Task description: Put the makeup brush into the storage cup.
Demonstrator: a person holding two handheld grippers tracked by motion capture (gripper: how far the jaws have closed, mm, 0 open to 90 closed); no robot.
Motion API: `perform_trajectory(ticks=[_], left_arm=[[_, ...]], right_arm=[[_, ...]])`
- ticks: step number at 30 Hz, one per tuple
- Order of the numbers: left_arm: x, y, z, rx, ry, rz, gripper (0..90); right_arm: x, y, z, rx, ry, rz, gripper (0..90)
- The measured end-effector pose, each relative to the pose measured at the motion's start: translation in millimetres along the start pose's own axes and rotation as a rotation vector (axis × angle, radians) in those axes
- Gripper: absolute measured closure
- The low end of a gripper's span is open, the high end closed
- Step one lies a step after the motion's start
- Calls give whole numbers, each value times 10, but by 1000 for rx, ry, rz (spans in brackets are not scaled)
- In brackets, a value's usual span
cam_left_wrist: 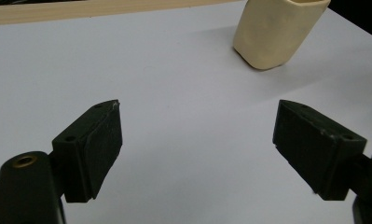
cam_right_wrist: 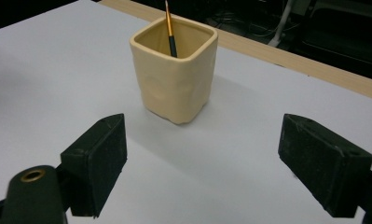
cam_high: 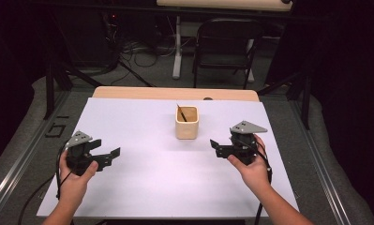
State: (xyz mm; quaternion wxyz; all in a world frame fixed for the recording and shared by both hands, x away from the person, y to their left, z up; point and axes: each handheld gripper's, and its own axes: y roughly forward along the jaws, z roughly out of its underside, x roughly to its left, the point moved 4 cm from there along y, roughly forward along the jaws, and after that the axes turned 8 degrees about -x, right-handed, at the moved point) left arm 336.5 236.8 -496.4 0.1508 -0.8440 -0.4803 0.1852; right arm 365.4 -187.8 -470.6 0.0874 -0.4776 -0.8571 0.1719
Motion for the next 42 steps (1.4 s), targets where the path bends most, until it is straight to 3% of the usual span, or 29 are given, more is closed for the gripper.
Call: perform_trajectory(ticks=[9, 19, 42], left_arm=[[57, -51, 110, 6, 11, -6, 160], [52, -69, 167, 8, 25, -8, 160], [64, -68, 269, 22, 31, -8, 159]], right_arm=[[12, -102, 172, 13, 7, 6, 150], [-32, -216, 362, 20, 53, 27, 151], [-97, -390, 800, -4, 100, 88, 151]])
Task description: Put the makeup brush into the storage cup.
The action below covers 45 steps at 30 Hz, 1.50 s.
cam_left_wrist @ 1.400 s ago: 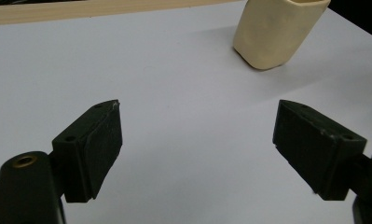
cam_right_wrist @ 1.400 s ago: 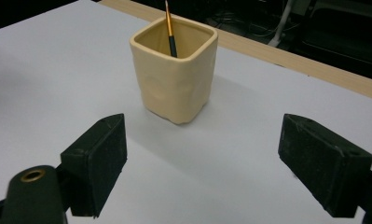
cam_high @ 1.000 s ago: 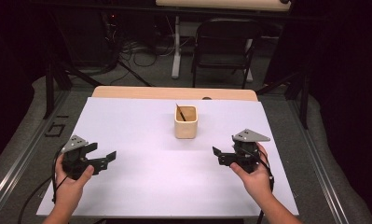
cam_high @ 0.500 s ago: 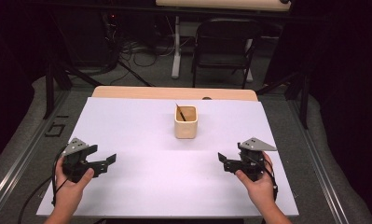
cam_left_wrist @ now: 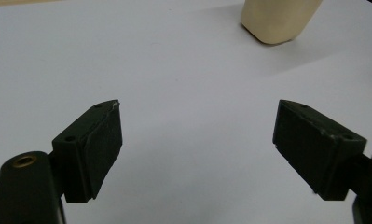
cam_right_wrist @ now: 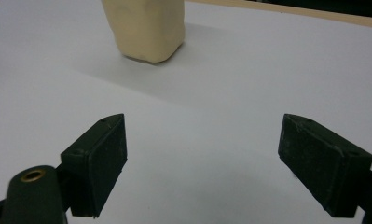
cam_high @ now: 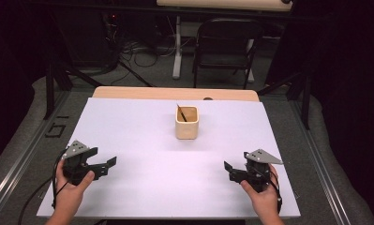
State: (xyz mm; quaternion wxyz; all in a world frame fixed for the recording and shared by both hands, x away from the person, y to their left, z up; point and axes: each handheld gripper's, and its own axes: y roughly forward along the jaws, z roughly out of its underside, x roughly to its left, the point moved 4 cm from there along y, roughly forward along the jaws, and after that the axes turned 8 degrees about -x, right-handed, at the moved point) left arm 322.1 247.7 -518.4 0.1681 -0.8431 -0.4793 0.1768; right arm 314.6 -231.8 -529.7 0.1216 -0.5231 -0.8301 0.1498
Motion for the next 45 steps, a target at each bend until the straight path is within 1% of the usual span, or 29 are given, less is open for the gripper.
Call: perform_trajectory(ticks=[4, 8, 10, 13, 16, 20, 24, 26, 28, 29, 31, 37, 39, 45], left_arm=[[5, -1, 16, 1, 2, -2, 159], [9, 3, 34, 6, 4, 0, 159], [15, 3, 39, 5, 5, -2, 159], [16, 9, 50, 3, 5, -3, 160], [13, 10, 61, 4, 11, 1, 160], [18, 0, 90, 4, 22, 3, 159], [26, -9, 118, 3, 17, 1, 159], [30, -14, 129, 3, 20, -1, 160], [38, -11, 150, 4, 26, -3, 159], [40, -9, 157, 5, 23, -4, 159], [43, -3, 165, 6, 21, -2, 159], [40, 18, 179, 7, 23, -1, 159], [42, 24, 186, 11, 23, 0, 160], [45, 39, 198, 14, 22, 2, 159]], right_arm=[[-15, 1, 91, 4, 19, 4, 151], [-36, -11, 143, 5, 6, 12, 151], [-47, -12, 173, 2, 8, 11, 151], [-58, -24, 215, 15, 0, 11, 151], [-59, -30, 235, 6, -11, 15, 151], [-71, -71, 258, 12, -9, 14, 151], [-80, -98, 297, 8, -5, 15, 151], [-89, -120, 325, 21, -8, 14, 152], [-93, -123, 339, 21, -5, 18, 152], [-96, -116, 342, 13, -7, 21, 152], [-102, -114, 350, 16, -8, 24, 152], [-110, -110, 359, 20, 0, 22, 152], [-110, -104, 361, 11, 5, 25, 152], [-117, -93, 369, 17, 5, 24, 152]])
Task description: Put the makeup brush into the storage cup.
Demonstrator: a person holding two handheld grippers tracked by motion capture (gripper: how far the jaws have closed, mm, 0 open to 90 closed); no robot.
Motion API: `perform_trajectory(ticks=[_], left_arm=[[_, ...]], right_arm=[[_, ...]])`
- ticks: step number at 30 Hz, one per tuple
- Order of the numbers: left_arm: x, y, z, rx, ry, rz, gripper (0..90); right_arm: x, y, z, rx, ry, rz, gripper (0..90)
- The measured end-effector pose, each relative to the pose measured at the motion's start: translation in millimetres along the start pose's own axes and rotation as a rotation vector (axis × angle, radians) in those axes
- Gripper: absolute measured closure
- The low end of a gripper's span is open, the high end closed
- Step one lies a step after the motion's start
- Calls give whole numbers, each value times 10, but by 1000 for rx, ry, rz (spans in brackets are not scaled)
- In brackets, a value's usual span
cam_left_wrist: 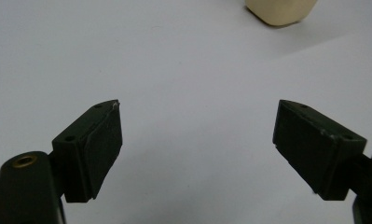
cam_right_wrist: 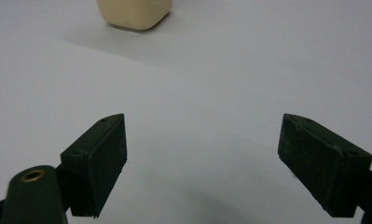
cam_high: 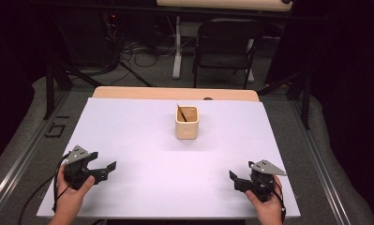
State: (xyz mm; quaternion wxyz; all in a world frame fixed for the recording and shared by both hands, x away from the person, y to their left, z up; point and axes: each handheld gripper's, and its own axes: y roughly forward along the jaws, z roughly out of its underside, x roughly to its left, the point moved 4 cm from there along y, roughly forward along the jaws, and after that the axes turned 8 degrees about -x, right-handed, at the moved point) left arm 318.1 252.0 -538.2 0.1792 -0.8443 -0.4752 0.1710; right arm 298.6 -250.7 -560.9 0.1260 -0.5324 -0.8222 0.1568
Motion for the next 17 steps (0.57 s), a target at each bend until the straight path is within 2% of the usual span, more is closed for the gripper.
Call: perform_trajectory(ticks=[11, 17], left_arm=[[38, 31, 27, 7, -6, -9, 159], [130, 87, 86, 47, -5, -35, 159]], right_arm=[[-16, -2, 5, 5, 6, 3, 152], [-43, 21, 20, 9, -3, 12, 152]])
